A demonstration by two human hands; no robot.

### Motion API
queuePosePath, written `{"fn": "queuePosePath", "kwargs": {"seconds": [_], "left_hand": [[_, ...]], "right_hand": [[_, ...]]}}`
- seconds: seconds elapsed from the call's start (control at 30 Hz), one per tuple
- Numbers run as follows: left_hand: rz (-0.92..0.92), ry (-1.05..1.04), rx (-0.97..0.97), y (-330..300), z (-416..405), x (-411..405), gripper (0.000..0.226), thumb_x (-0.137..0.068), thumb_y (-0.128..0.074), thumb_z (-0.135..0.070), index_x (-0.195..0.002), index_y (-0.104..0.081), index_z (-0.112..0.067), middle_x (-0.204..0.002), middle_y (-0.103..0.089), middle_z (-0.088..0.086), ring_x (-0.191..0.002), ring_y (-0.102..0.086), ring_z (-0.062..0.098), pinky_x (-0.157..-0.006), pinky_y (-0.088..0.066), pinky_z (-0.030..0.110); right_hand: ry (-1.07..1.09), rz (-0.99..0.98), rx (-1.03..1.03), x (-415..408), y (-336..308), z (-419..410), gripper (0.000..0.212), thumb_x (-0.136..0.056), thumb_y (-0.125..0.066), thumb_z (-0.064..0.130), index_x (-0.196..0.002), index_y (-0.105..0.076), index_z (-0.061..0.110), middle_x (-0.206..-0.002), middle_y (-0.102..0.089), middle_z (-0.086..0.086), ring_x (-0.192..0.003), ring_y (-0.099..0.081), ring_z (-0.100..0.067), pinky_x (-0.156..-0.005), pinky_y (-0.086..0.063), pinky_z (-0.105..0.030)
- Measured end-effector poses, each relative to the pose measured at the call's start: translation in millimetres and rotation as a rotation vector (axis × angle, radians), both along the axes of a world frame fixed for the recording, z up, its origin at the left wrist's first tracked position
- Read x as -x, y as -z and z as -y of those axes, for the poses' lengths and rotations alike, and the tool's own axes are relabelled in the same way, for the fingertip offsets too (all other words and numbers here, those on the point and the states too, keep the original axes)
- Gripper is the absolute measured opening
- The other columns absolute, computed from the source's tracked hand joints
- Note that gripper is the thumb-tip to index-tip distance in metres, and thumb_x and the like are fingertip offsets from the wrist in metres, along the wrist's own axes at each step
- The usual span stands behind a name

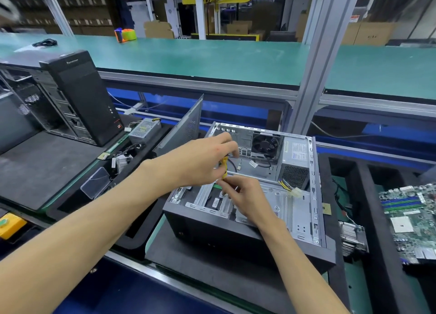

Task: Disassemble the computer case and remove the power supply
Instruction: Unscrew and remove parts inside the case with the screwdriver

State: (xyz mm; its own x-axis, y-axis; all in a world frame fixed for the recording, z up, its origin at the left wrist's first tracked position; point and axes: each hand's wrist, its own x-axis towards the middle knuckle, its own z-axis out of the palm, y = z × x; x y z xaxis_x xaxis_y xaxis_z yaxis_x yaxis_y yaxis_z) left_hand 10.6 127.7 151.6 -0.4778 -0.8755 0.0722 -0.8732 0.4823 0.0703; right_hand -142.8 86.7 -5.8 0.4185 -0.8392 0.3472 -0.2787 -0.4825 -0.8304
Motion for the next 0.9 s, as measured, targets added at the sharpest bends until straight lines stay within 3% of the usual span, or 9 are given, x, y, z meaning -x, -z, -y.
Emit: {"fn": "queuePosePath", "kwargs": {"seconds": [0.17, 0.23, 0.3, 0.4, 0.47, 0.57, 0.63, 0.73, 0.9], "left_hand": [[0.006, -0.082, -0.057, -12.5, 2.3, 2.9, 0.024, -0.097, -0.055, -0.016, -0.119, -0.065, -0.021, -0.111, -0.065, -0.006, -0.100, -0.061, 0.017, -0.091, -0.050, 0.037], [0.088, -0.150, -0.031, -16.8, 4.9, 6.6, 0.021, -0.099, -0.056, -0.036, -0.106, -0.066, -0.019, -0.090, -0.066, -0.004, -0.088, -0.063, 0.020, -0.083, -0.053, 0.040], [0.252, -0.230, 0.052, -15.3, 7.0, 11.8, 0.042, -0.100, -0.044, -0.056, -0.085, -0.055, -0.018, -0.068, -0.050, -0.006, -0.072, -0.058, 0.021, -0.069, -0.051, 0.036], [0.374, -0.299, 0.184, -12.3, 7.7, 16.6, 0.056, -0.099, -0.029, -0.066, -0.067, -0.036, -0.020, -0.061, -0.043, -0.004, -0.062, -0.052, 0.023, -0.057, -0.037, 0.031], [0.311, -0.277, 0.174, -10.0, 6.8, 13.8, 0.051, -0.098, -0.032, -0.065, -0.076, -0.047, -0.022, -0.075, -0.054, -0.004, -0.066, -0.053, 0.020, -0.058, -0.040, 0.032], [0.064, -0.093, 0.008, -12.5, 2.7, 9.3, 0.025, -0.100, -0.053, -0.040, -0.120, -0.057, -0.026, -0.118, -0.053, -0.009, -0.081, -0.049, 0.011, -0.073, -0.046, 0.031], [0.015, -0.037, -0.048, -15.3, 2.4, 8.1, 0.024, -0.098, -0.056, -0.022, -0.122, -0.060, -0.025, -0.120, -0.055, -0.008, -0.084, -0.048, 0.009, -0.078, -0.043, 0.027], [0.079, -0.125, 0.015, -18.8, 5.9, 9.9, 0.016, -0.097, -0.058, -0.036, -0.101, -0.064, -0.022, -0.097, -0.063, -0.005, -0.088, -0.059, 0.018, -0.080, -0.050, 0.036], [0.294, -0.332, 0.195, -12.0, 8.2, 20.1, 0.056, -0.096, -0.033, -0.068, -0.066, -0.038, -0.022, -0.064, -0.047, -0.003, -0.069, -0.058, 0.025, -0.058, -0.037, 0.032]], "right_hand": [[-0.006, -0.015, 0.051, -0.2, 3.0, 1.6, 0.017, -0.097, -0.066, 0.033, -0.090, -0.076, 0.021, -0.063, -0.061, 0.016, -0.056, -0.053, -0.006, -0.057, -0.035, -0.012], [0.006, -0.022, 0.073, -0.9, 3.3, 2.4, 0.015, -0.096, -0.067, 0.034, -0.091, -0.076, 0.023, -0.065, -0.063, 0.016, -0.056, -0.054, -0.006, -0.057, -0.034, -0.010], [0.011, -0.019, 0.074, -0.8, 3.6, 2.8, 0.014, -0.095, -0.068, 0.035, -0.088, -0.075, 0.024, -0.066, -0.063, 0.014, -0.057, -0.053, -0.007, -0.056, -0.035, -0.010], [-0.015, -0.001, 0.048, 0.7, 2.2, 1.3, 0.020, -0.096, -0.068, 0.034, -0.084, -0.075, 0.020, -0.066, -0.062, 0.015, -0.056, -0.049, -0.006, -0.057, -0.034, -0.012], [-0.030, -0.002, 0.031, 1.4, 0.9, 0.6, 0.022, -0.097, -0.067, 0.031, -0.084, -0.075, 0.016, -0.064, -0.059, 0.018, -0.057, -0.050, -0.006, -0.057, -0.034, -0.013], [-0.010, 0.002, -0.005, 2.2, -0.2, 2.2, 0.021, -0.097, -0.067, 0.029, -0.091, -0.078, 0.012, -0.065, -0.064, 0.008, -0.057, -0.050, -0.006, -0.057, -0.039, -0.021], [-0.002, 0.000, -0.006, 2.0, 0.1, 1.8, 0.020, -0.097, -0.067, 0.029, -0.095, -0.080, 0.014, -0.067, -0.067, 0.006, -0.057, -0.052, -0.004, -0.057, -0.040, -0.020], [-0.006, 0.004, 0.010, 0.7, -0.8, 0.1, 0.013, -0.095, -0.069, 0.027, -0.096, -0.079, 0.019, -0.065, -0.064, 0.013, -0.057, -0.053, -0.005, -0.057, -0.037, -0.012], [0.032, 0.062, 0.026, 2.9, -3.8, -0.3, 0.020, -0.090, -0.074, 0.028, -0.083, -0.062, 0.041, -0.065, -0.060, 0.013, -0.055, -0.049, -0.007, -0.058, -0.037, -0.014]]}}
